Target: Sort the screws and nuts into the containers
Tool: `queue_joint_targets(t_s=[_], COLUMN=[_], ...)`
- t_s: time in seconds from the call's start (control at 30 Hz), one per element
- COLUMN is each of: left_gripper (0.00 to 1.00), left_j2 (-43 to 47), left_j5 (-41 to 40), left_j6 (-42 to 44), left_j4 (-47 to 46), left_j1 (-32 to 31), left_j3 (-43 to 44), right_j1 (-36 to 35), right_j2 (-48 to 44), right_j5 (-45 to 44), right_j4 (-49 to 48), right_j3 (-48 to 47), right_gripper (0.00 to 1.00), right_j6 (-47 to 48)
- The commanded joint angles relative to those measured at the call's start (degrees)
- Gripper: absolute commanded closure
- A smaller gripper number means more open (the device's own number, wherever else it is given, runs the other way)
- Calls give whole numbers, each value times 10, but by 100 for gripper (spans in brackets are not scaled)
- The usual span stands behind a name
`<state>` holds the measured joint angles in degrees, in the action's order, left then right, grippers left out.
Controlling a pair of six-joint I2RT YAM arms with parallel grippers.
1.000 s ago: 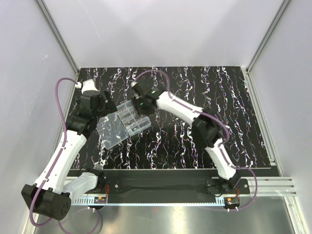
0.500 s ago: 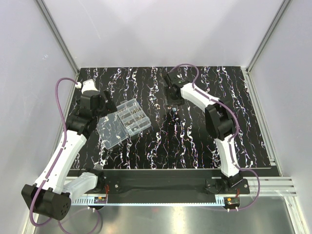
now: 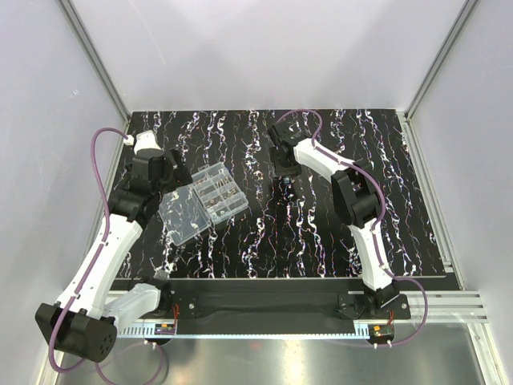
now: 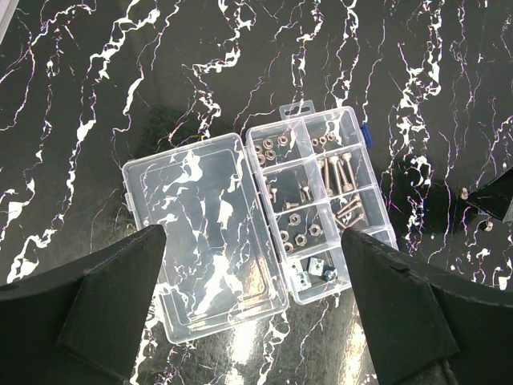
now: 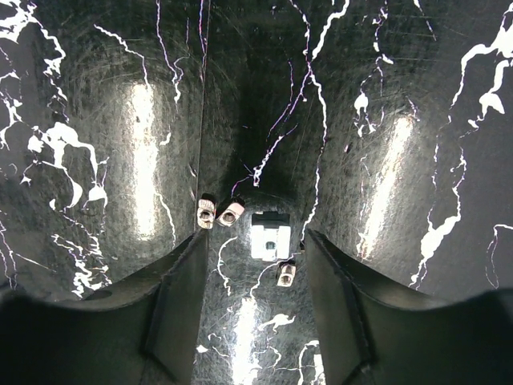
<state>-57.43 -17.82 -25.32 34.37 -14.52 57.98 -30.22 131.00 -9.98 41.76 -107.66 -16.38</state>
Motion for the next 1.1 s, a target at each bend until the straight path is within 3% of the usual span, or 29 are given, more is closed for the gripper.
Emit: queue_joint_targets(t_s=[0.0, 0.5, 0.57, 0.73, 0.87, 1.07], left_gripper=[1, 1, 1, 1, 1, 1], left_j2=[6, 3, 2, 0, 0, -1], left_j5=[-2, 0, 0, 1, 3, 4], left_j6=[4, 3, 3, 3, 3, 2], left_j4=[-22, -23, -24, -24, -24, -24], left_j1=[-1, -1, -1, -1, -1, -1], left_j3=[0, -1, -1, -1, -1, -1], right_j1=[5, 8, 8, 8, 8, 7], right_j2=[4, 8, 10, 11, -2, -37], right_j5=[-13, -11, -10, -4, -6, 14], right_j4=[-10, -2, -6, 1, 4, 24], right_j3=[0, 26, 32, 36, 40, 18], right_gripper=[44, 47, 51, 73, 82, 86], right_j6=[4, 1, 2, -5, -9, -17])
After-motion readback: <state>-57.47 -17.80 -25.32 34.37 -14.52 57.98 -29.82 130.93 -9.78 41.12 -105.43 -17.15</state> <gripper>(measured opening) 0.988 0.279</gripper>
